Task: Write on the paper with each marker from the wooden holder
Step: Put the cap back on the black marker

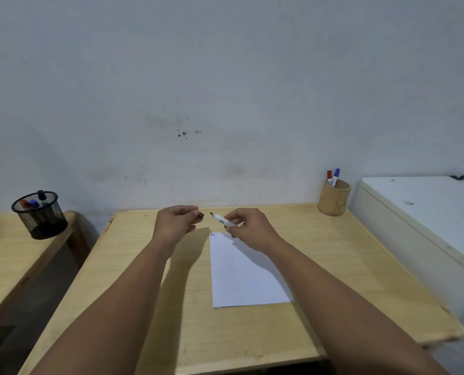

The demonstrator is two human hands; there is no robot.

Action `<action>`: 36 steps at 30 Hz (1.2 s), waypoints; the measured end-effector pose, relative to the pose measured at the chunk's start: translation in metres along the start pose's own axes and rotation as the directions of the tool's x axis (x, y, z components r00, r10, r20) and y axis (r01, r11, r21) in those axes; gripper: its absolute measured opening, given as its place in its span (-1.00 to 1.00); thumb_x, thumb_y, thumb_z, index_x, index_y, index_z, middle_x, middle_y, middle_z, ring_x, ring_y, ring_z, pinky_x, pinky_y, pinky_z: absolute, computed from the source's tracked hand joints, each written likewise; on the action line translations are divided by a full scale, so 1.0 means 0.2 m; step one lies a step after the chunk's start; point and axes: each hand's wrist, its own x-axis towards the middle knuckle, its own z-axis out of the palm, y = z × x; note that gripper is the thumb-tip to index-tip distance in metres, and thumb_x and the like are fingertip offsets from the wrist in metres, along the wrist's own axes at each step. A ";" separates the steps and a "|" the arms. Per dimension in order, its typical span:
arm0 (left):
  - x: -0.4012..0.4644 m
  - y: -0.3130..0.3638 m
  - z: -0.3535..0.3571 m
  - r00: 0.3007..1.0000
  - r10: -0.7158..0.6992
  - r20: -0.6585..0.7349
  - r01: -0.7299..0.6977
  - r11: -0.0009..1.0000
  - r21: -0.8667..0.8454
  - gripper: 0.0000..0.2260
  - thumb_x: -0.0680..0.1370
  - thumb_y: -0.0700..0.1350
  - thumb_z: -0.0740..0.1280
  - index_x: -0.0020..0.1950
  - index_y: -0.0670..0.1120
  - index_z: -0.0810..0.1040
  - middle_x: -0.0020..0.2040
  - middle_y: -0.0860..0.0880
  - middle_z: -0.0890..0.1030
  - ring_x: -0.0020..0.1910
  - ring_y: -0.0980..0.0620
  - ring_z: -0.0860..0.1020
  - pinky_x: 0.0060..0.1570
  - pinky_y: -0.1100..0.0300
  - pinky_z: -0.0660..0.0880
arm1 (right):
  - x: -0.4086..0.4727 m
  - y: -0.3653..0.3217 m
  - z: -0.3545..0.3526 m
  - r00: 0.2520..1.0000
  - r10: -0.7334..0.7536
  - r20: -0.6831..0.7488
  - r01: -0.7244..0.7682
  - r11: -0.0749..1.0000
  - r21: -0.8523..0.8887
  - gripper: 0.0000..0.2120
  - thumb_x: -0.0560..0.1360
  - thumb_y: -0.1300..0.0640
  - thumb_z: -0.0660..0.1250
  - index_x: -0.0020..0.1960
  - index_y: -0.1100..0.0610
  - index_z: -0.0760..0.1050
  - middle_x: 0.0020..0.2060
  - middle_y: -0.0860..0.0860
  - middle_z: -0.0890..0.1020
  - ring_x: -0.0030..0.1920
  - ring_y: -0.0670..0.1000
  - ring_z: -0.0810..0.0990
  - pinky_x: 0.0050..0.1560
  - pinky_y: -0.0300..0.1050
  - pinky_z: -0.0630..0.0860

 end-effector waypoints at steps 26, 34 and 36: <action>-0.15 0.23 0.29 0.987 0.100 0.129 -0.119 0.982 0.146 -0.88 0.57 -0.24 0.47 0.07 -0.24 0.70 -0.06 -0.14 0.77 -0.10 0.05 0.76 0.14 0.03 0.63 | -0.11 -0.04 -0.21 0.996 -0.065 -0.056 0.071 0.989 0.129 -0.79 0.54 0.29 0.50 0.02 -0.01 0.72 -0.11 -0.01 0.73 -0.27 -0.08 0.70 -0.25 -0.28 0.53; -0.19 0.30 0.58 0.980 0.104 0.169 -0.131 0.979 0.155 -0.88 0.57 -0.26 0.46 0.06 -0.29 0.70 -0.11 -0.16 0.75 -0.17 0.03 0.73 0.17 -0.05 0.65 | -0.16 0.03 -0.42 0.986 -0.052 -0.161 0.085 0.976 0.202 -0.87 0.54 0.28 0.52 0.06 0.12 0.75 -0.12 0.10 0.74 -0.34 -0.11 0.69 -0.30 -0.25 0.54; -0.20 0.33 0.68 0.976 0.120 0.183 -0.152 0.974 0.169 -0.92 0.56 -0.28 0.45 0.01 -0.27 0.70 -0.14 -0.16 0.74 -0.16 -0.01 0.72 0.18 -0.09 0.65 | -0.18 0.06 -0.50 0.980 -0.039 -0.196 0.082 0.973 0.217 -0.90 0.55 0.28 0.53 0.04 0.13 0.73 -0.17 0.07 0.72 -0.34 -0.10 0.69 -0.28 -0.23 0.55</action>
